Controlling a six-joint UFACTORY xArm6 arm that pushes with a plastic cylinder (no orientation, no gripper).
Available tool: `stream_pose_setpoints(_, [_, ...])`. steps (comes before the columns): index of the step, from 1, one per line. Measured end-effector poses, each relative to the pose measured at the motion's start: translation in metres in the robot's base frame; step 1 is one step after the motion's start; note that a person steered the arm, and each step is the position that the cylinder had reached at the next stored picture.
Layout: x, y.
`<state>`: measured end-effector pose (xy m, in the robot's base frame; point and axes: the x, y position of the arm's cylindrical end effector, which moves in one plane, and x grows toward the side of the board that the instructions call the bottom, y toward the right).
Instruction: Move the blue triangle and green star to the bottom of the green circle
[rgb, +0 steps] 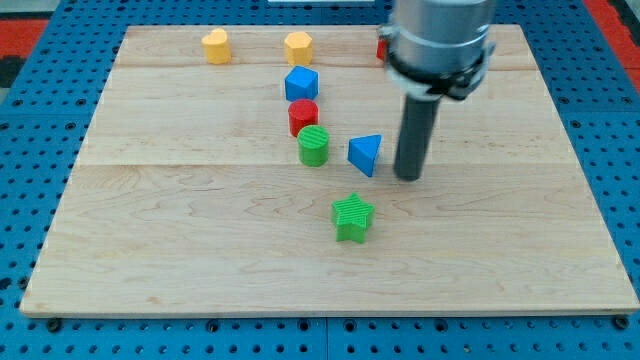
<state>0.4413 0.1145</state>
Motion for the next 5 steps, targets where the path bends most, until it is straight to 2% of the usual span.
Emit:
stream_pose_setpoints(1, [-0.047, -0.010])
stream_pose_setpoints(2, [-0.048, -0.048])
stream_pose_setpoints(4, [0.008, -0.048])
stream_pose_setpoints(5, [0.015, -0.010])
